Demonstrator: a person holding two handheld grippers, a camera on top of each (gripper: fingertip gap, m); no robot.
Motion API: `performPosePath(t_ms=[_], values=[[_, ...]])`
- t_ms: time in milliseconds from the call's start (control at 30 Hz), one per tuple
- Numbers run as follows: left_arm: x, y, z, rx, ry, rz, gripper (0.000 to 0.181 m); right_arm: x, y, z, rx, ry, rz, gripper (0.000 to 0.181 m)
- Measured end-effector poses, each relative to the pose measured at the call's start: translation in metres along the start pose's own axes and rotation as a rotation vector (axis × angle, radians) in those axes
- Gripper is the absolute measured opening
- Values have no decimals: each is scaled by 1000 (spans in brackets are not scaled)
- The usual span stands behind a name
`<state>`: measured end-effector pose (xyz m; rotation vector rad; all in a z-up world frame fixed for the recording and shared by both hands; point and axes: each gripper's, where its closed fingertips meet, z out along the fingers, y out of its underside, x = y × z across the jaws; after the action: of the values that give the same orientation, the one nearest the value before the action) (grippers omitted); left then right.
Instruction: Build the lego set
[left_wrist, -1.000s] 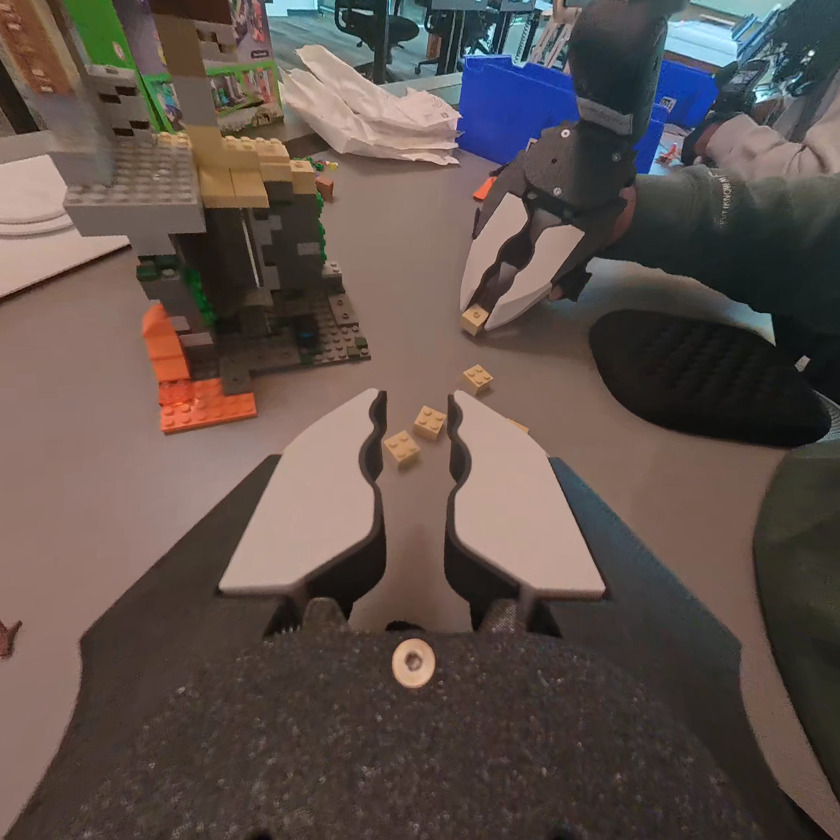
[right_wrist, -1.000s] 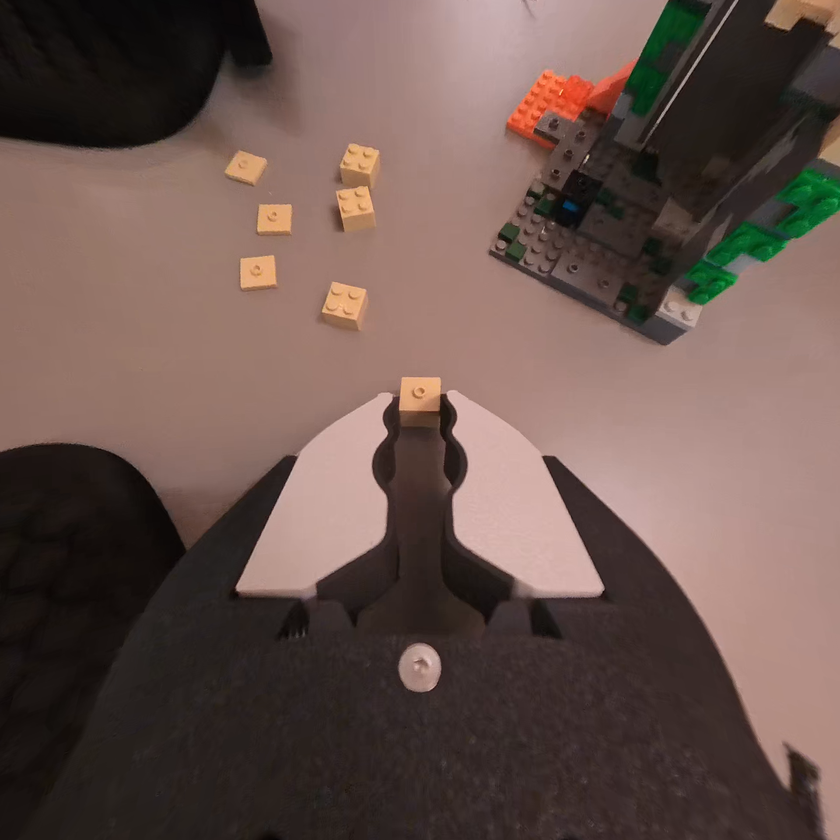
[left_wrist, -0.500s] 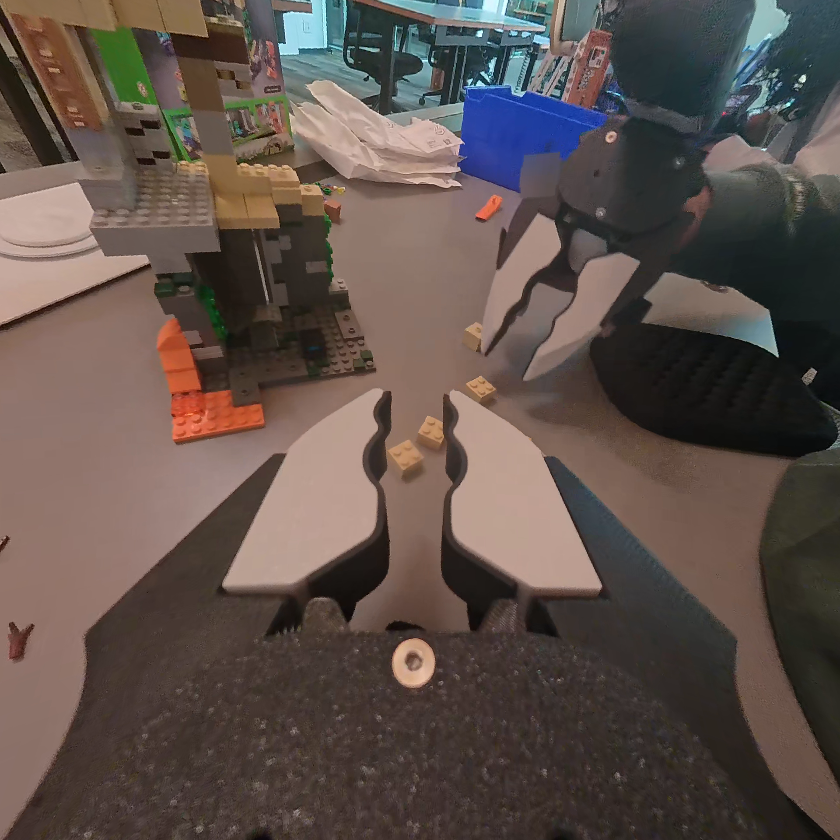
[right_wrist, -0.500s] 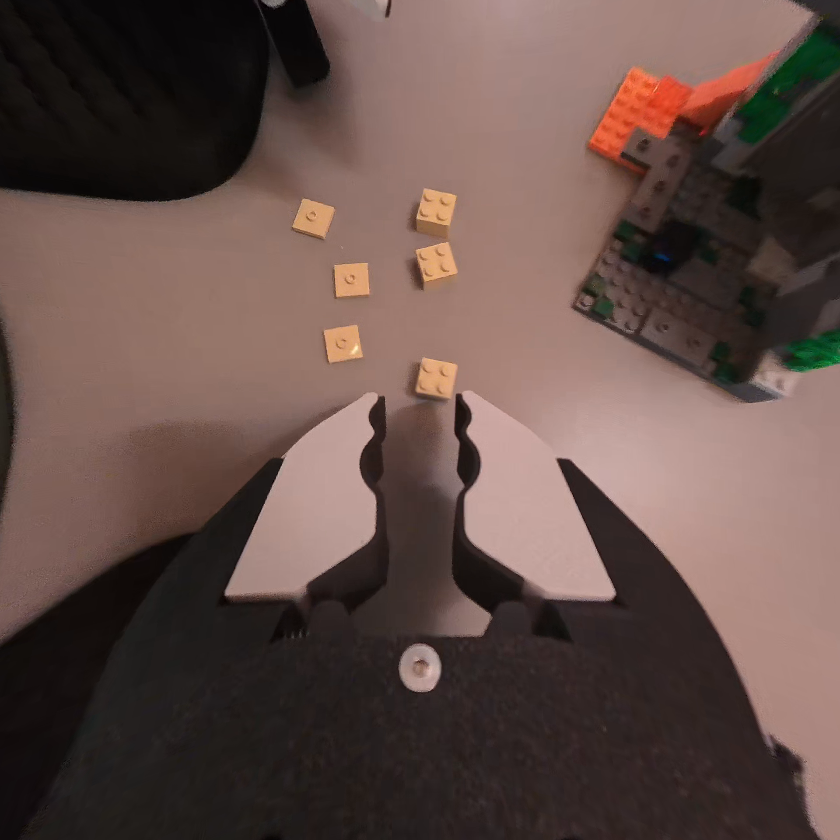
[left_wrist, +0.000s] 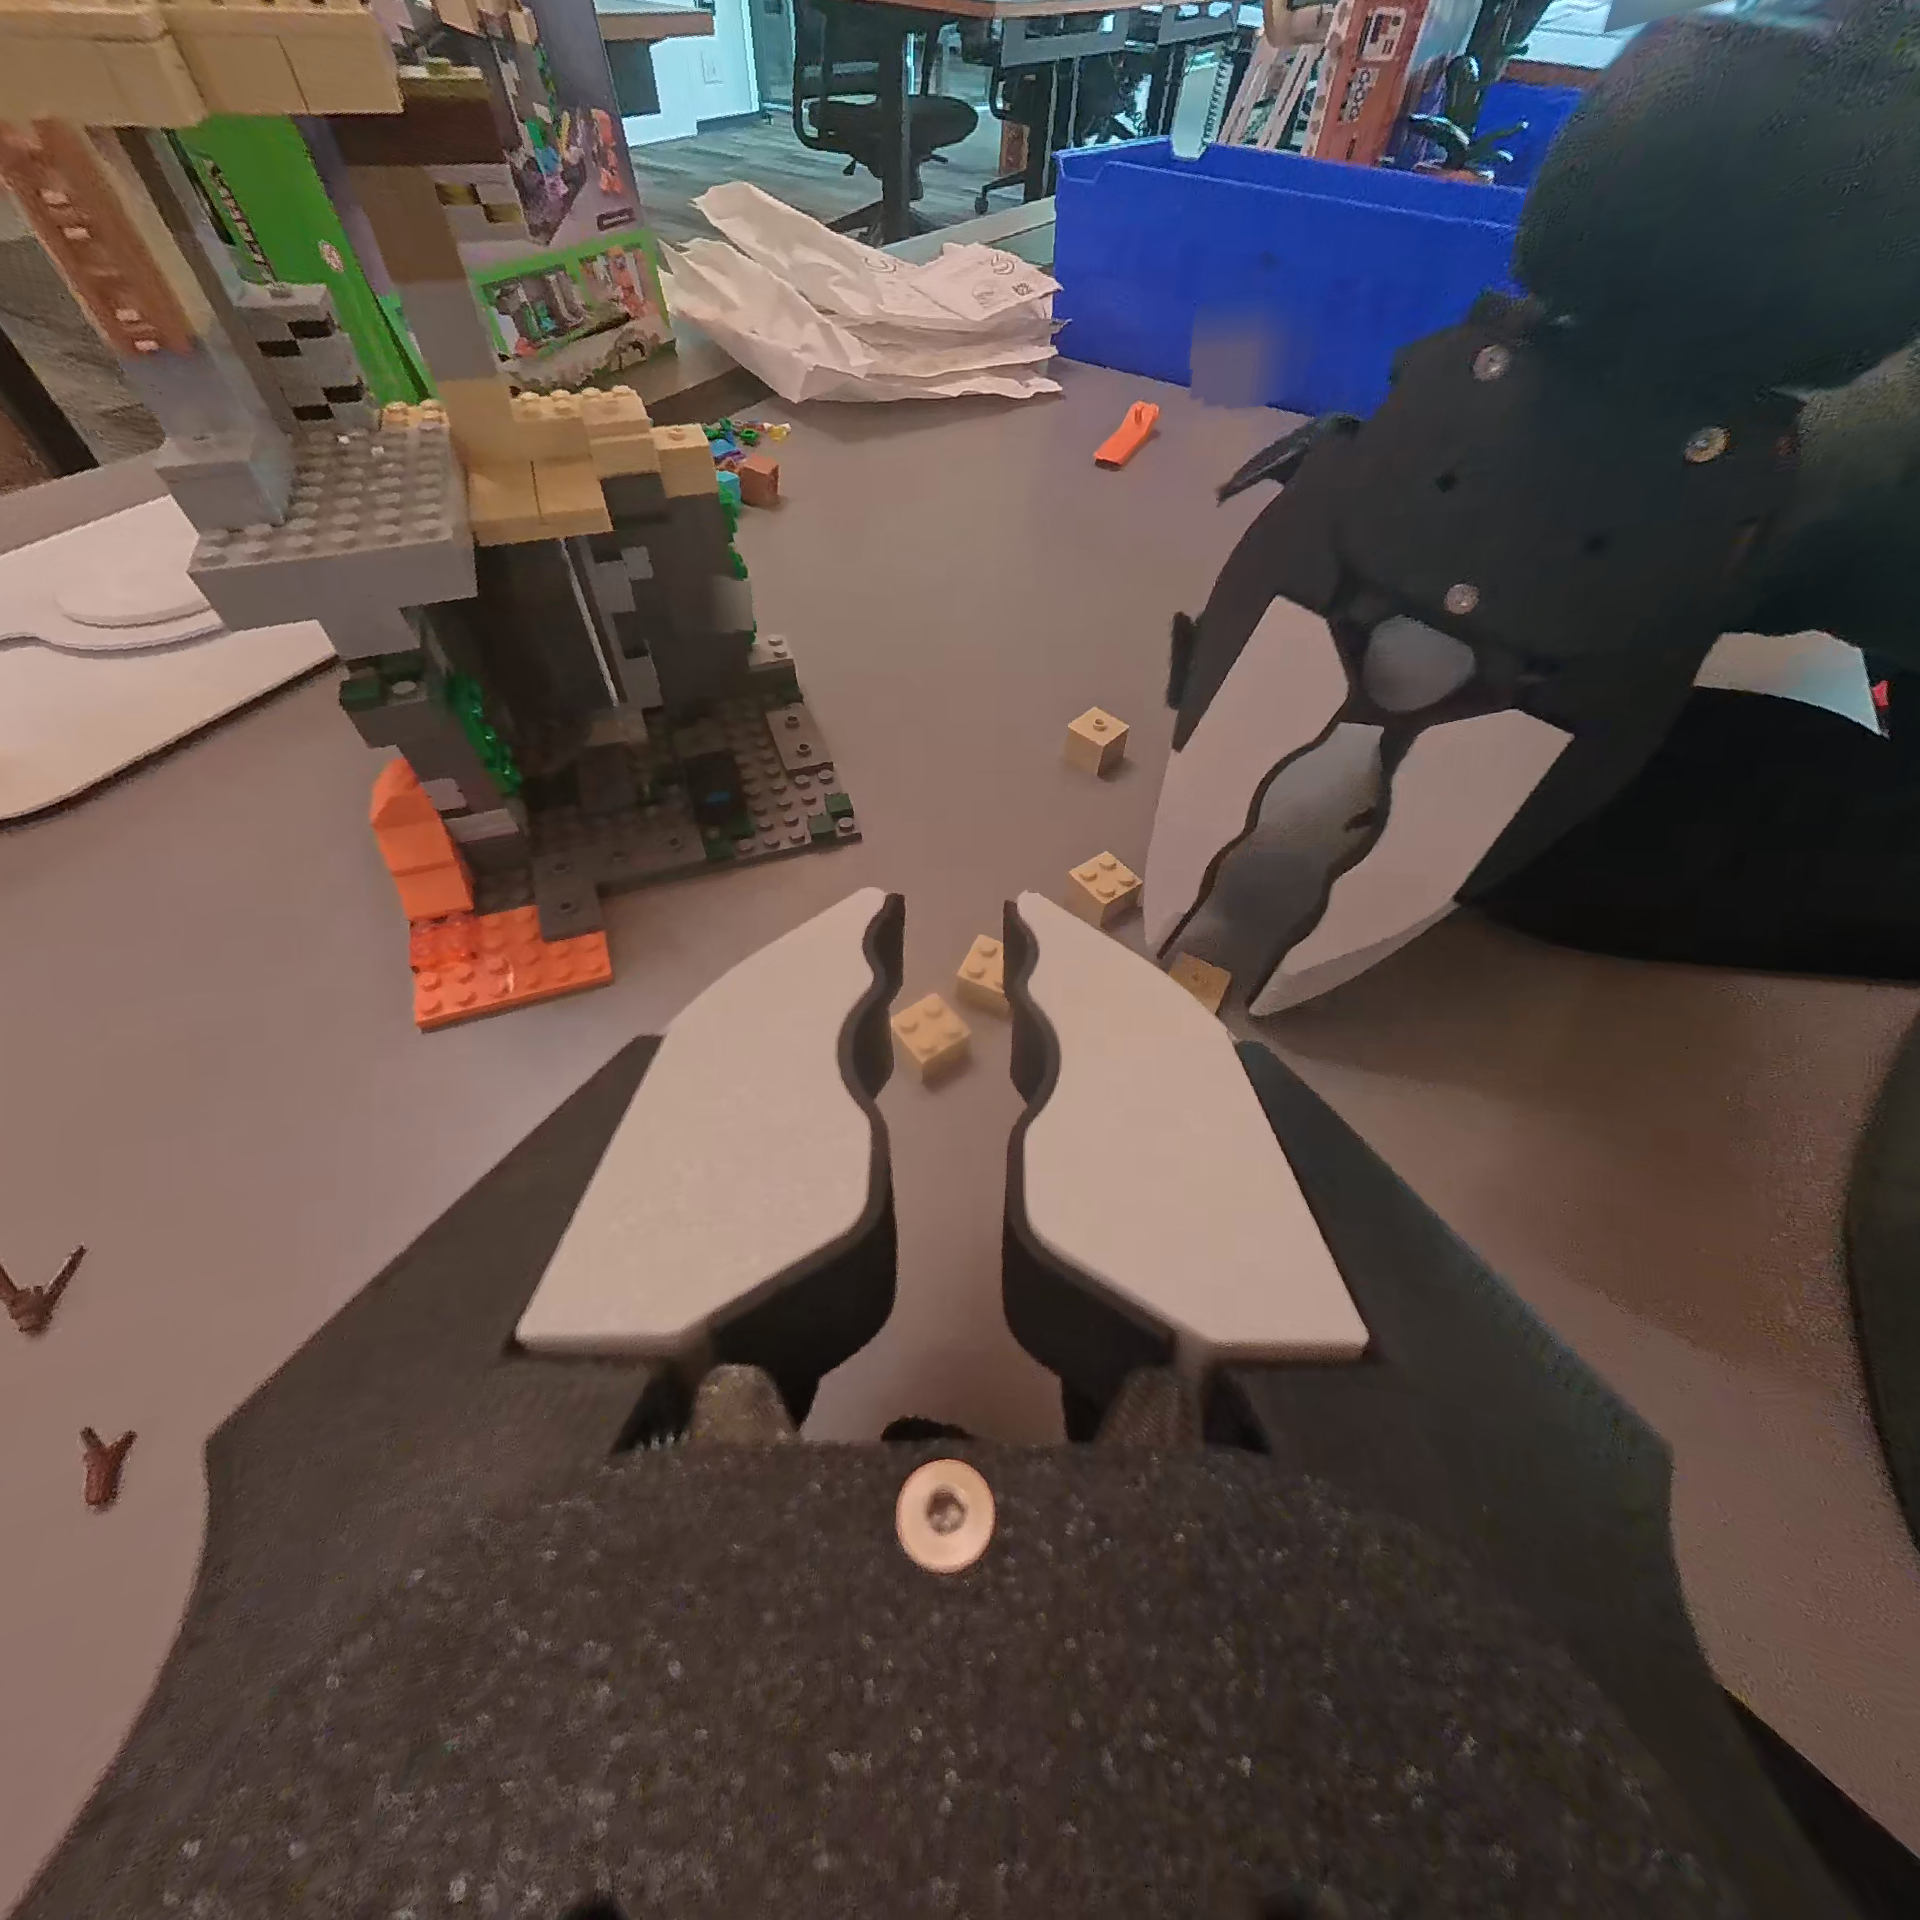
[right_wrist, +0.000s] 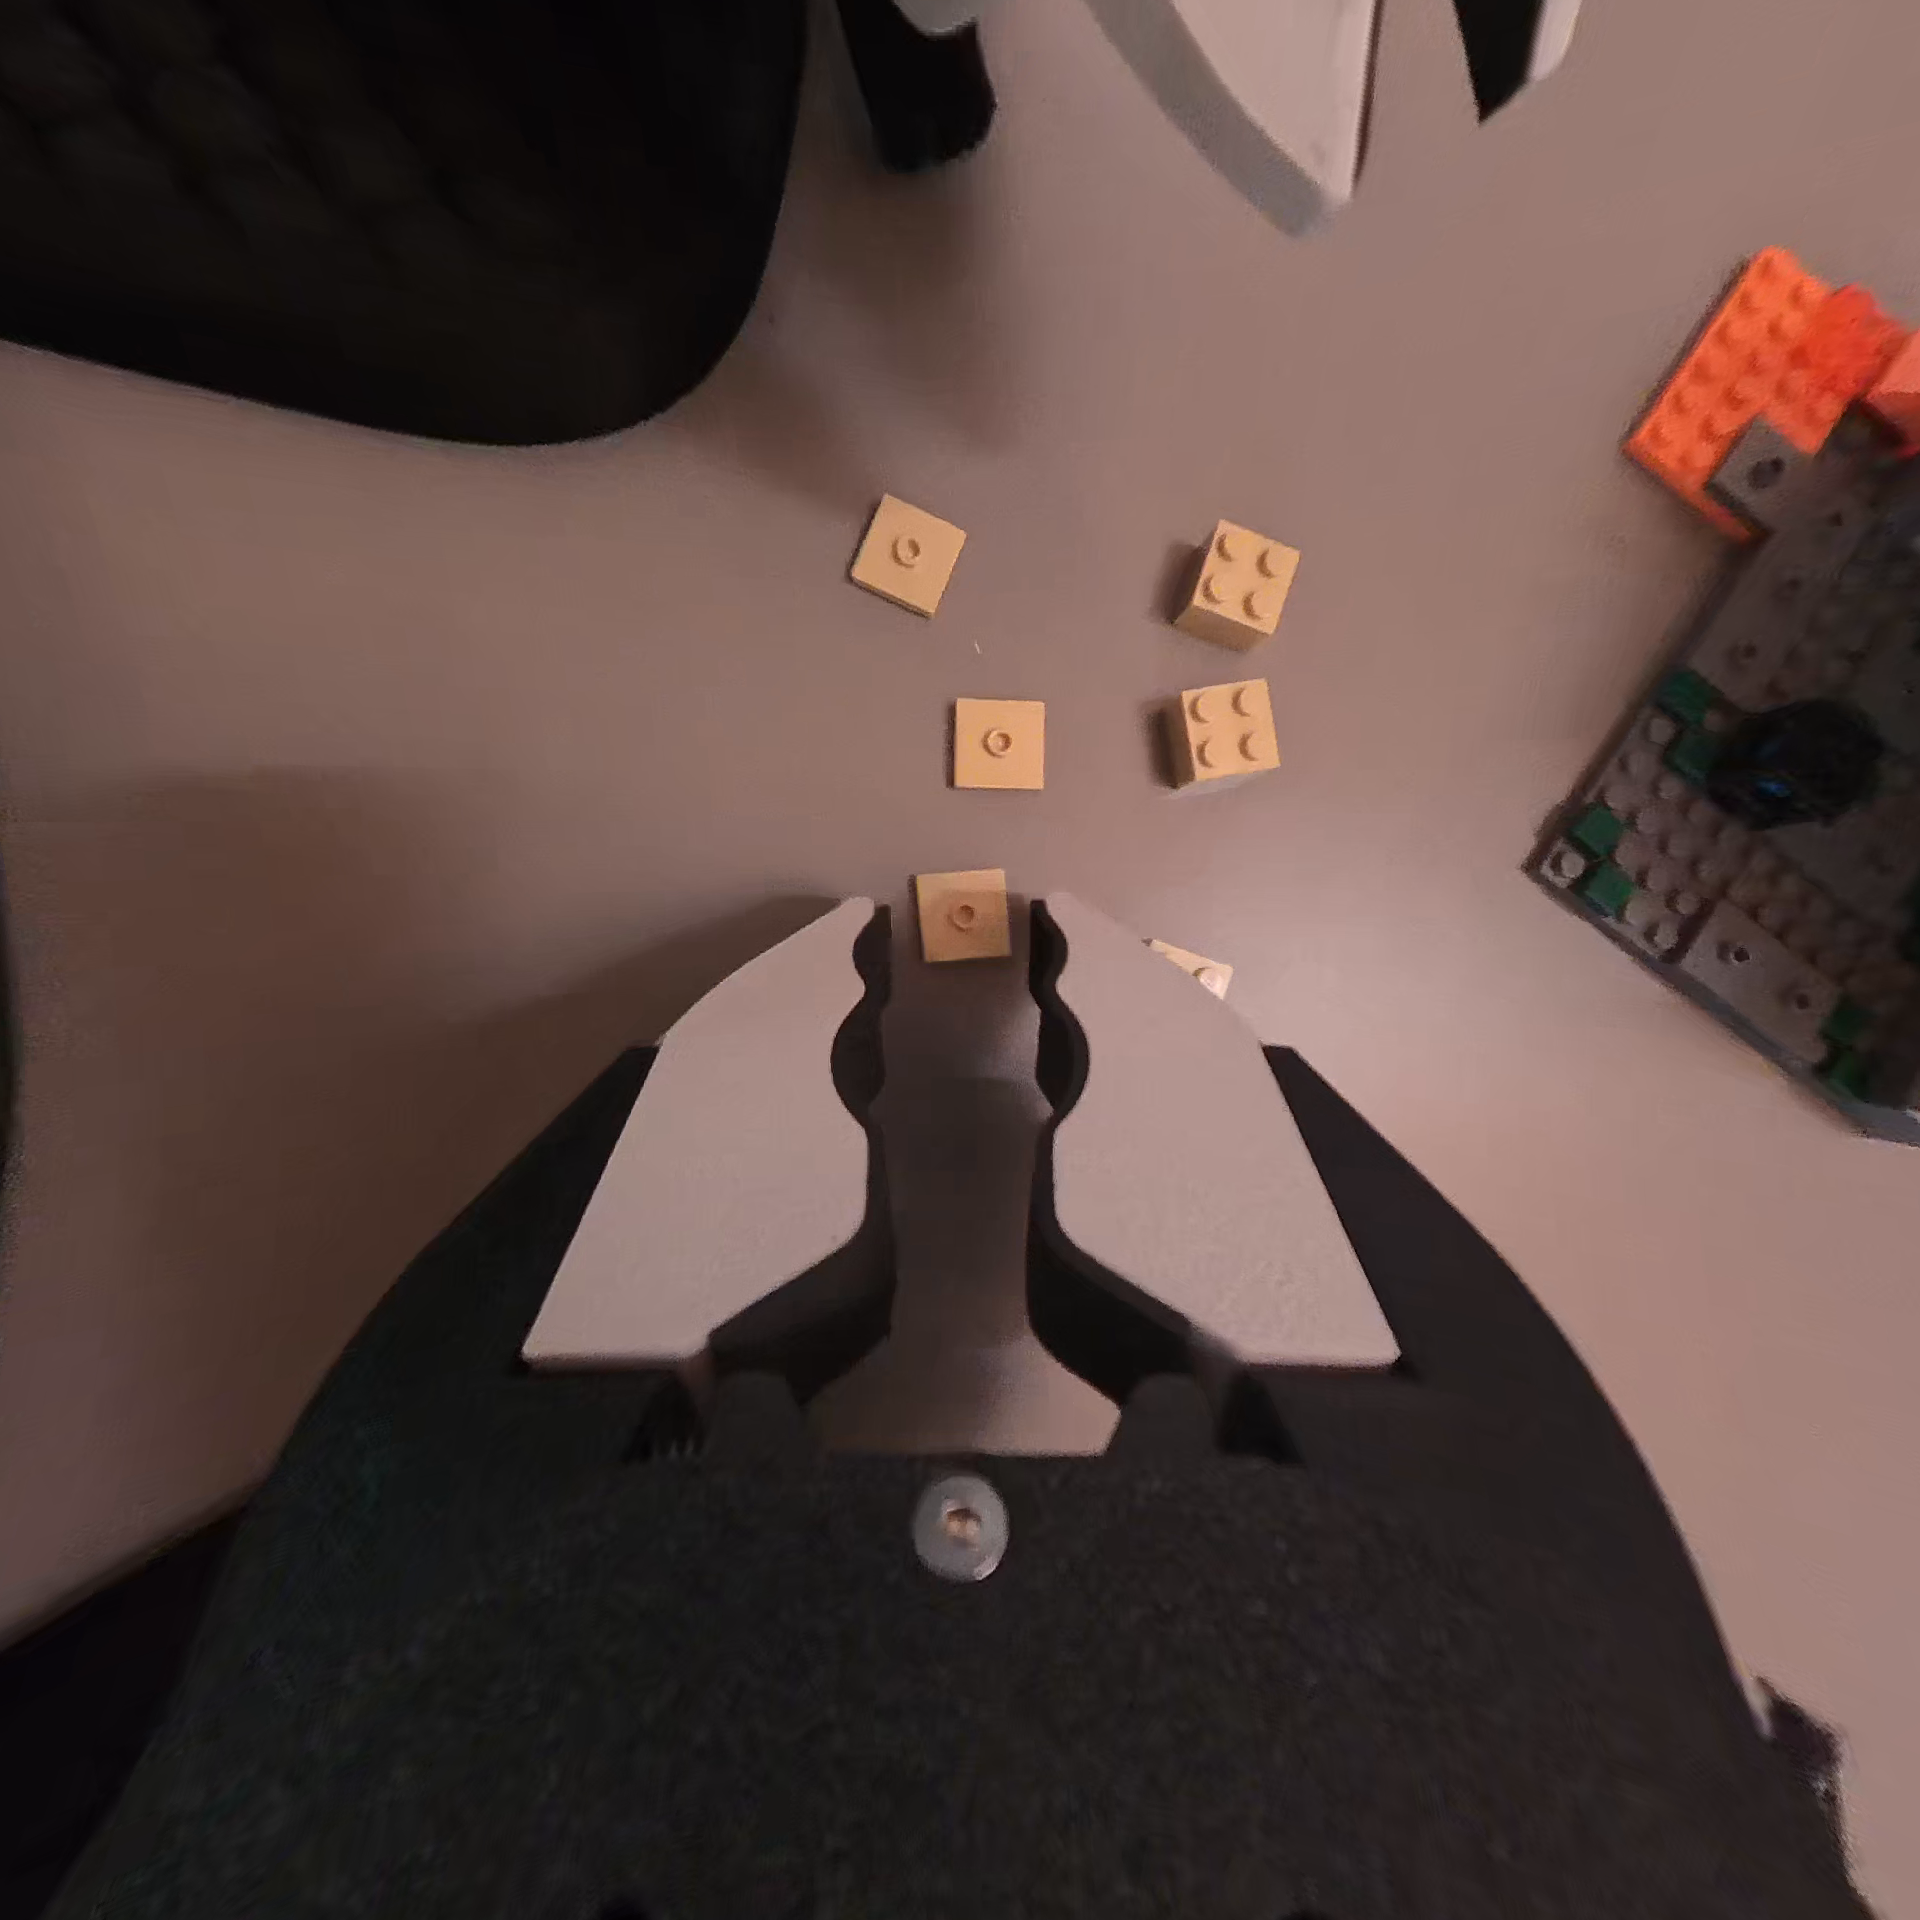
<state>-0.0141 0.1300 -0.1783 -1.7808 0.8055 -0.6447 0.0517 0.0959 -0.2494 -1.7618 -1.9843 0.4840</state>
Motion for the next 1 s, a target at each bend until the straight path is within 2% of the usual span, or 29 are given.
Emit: performPosePath(t_ms=[133,267,400,500,733,1000], values=[[1,1,1,-6,-4,10,17,2,0,2,-14,-50,22,15],[1,1,1,-7,-8,19,17,3,1,0,-19,-92,54,15],[1,2,1,-11,-16,30,16,27,-8,-21,63,5,168,15],[1,3,2,-18,-17,32,16,44,1,-27,28,86,254,15],[2,3,2,-17,-21,42,15,43,9,-17,-5,101,348,15],[2,3,2,-18,-24,47,15,44,9,-12,-9,132,356,15]])
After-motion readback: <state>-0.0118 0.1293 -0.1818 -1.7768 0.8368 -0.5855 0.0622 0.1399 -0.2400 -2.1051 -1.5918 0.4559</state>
